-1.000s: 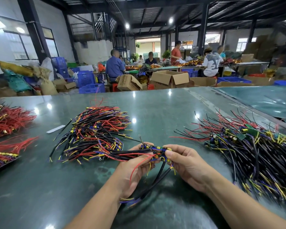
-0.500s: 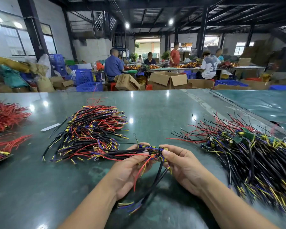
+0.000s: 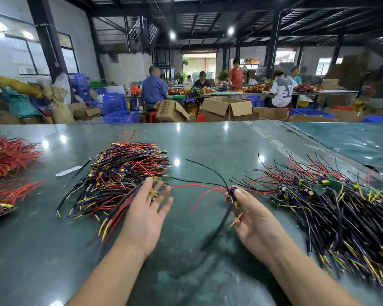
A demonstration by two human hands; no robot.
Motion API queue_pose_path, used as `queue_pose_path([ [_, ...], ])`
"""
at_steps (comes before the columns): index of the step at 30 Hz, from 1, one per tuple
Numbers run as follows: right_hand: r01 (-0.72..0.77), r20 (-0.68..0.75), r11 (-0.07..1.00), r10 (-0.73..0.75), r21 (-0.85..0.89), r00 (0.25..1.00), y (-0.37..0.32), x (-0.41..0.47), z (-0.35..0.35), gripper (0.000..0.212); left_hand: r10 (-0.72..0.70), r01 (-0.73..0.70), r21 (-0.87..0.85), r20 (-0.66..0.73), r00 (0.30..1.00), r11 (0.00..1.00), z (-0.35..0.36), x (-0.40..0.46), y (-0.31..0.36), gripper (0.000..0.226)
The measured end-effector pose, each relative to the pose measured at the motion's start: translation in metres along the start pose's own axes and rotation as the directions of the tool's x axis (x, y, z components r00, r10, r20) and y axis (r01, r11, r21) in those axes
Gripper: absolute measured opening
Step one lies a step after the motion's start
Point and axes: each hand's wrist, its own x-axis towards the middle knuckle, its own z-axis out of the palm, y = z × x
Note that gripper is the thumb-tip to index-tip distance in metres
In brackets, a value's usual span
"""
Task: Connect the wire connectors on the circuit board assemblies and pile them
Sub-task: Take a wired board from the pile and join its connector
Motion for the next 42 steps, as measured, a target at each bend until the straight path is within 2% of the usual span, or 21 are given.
queue_pose_path([
  [2, 0.004, -0.029, 0.998, -0.006, -0.063, 1.000, 0.002, 0.000, 0.002, 0.027, 0.056, -0.039, 0.354, -0.039, 0.998, 0.935, -0.006, 0.004, -0.004, 0.012],
  [4, -0.017, -0.027, 0.999, 0.016, -0.049, 1.000, 0.002, 0.000, 0.002, 0.028, 0.109, -0.042, 0.542, -0.091, 0.990, 0.840, -0.009, 0.008, -0.011, 0.023],
  [6, -0.041, -0.014, 0.999, 0.040, -0.019, 0.999, 0.003, -0.002, 0.002, 0.025, 0.132, -0.039, 0.564, -0.124, 0.983, 0.825, -0.007, 0.009, -0.015, 0.025],
  [11, -0.078, -0.012, 0.997, 0.078, 0.012, 0.997, 0.003, -0.003, 0.004, 0.007, 0.157, -0.029, 0.461, -0.242, 0.958, 0.887, -0.016, 0.019, -0.006, 0.029],
  [12, -0.082, -0.019, 0.996, 0.082, 0.028, 0.996, 0.003, -0.003, 0.004, 0.005, 0.168, -0.015, 0.495, -0.265, 0.949, 0.869, -0.021, 0.023, -0.004, 0.027],
  [14, -0.089, -0.034, 0.993, 0.092, 0.075, 0.995, 0.001, -0.002, 0.004, 0.004, 0.231, 0.018, 0.648, -0.297, 0.926, 0.761, -0.031, 0.029, -0.001, 0.025],
  [16, -0.081, -0.048, 0.989, 0.088, 0.127, 0.995, -0.001, -0.002, 0.003, 0.012, 0.343, -0.019, 0.778, -0.255, 0.904, 0.629, -0.039, 0.031, -0.001, 0.036],
  [19, -0.068, -0.055, 0.979, 0.080, 0.192, 0.995, -0.004, -0.003, 0.001, 0.019, 0.516, -0.026, 0.939, -0.167, 0.840, 0.344, -0.044, 0.026, 0.008, 0.058],
  [22, -0.076, -0.034, 0.970, 0.086, 0.230, 0.996, -0.005, -0.003, 0.001, 0.021, 0.582, 0.001, 0.996, -0.055, 0.812, 0.093, -0.043, 0.020, 0.018, 0.066],
  [25, -0.085, -0.015, 0.961, 0.092, 0.264, 0.996, -0.004, -0.006, 0.005, 0.010, 0.656, -0.060, 0.998, 0.070, 0.751, -0.037, -0.036, 0.012, 0.026, 0.068],
  [28, -0.107, -0.004, 0.948, 0.114, 0.300, 0.994, -0.004, -0.009, 0.006, 0.017, 0.686, -0.208, 0.978, 0.164, 0.709, -0.019, -0.031, 0.009, 0.024, 0.066],
  [30, -0.123, -0.002, 0.946, 0.130, 0.301, 0.992, -0.003, -0.011, 0.007, 0.023, 0.633, -0.220, 0.976, 0.166, 0.756, 0.007, -0.032, 0.011, 0.019, 0.065],
  [31, -0.126, -0.005, 0.948, 0.133, 0.292, 0.991, -0.002, -0.011, 0.008, 0.023, 0.586, -0.163, 0.986, 0.147, 0.797, -0.026, -0.034, 0.012, 0.017, 0.066],
  [33, -0.120, -0.012, 0.959, 0.128, 0.258, 0.992, 0.000, -0.010, 0.009, 0.019, 0.495, 0.011, 0.988, 0.067, 0.866, -0.154, -0.039, 0.013, 0.016, 0.067],
  [35, -0.104, -0.009, 0.971, 0.109, 0.215, 0.994, 0.002, -0.009, 0.009, 0.015, 0.476, 0.109, 0.965, 0.019, 0.879, -0.240, -0.041, 0.011, 0.019, 0.068],
  [37, -0.078, 0.000, 0.980, 0.079, 0.186, 0.997, 0.004, -0.009, 0.009, 0.015, 0.519, 0.079, 0.956, 0.082, 0.851, -0.281, -0.036, 0.007, 0.022, 0.065],
  [38, -0.058, 0.005, 0.983, 0.058, 0.176, 0.998, 0.005, -0.009, 0.009, 0.016, 0.539, -0.003, 0.958, 0.164, 0.826, -0.287, -0.033, 0.004, 0.022, 0.060],
  [40, -0.025, 0.018, 0.988, 0.022, 0.153, 1.000, 0.007, -0.009, 0.009, 0.020, 0.534, -0.237, 0.946, 0.320, 0.783, -0.219, -0.023, -0.004, 0.016, 0.049],
  [41, -0.015, 0.026, 0.990, 0.012, 0.139, 1.000, 0.007, -0.009, 0.009, 0.022, 0.492, -0.344, 0.935, 0.342, 0.801, -0.090, -0.017, -0.008, 0.010, 0.043],
  [42, -0.008, 0.038, 0.993, 0.004, 0.114, 0.999, 0.008, -0.010, 0.009, 0.022, 0.407, -0.404, 0.910, 0.337, 0.849, 0.090, -0.010, -0.011, 0.003, 0.033],
])
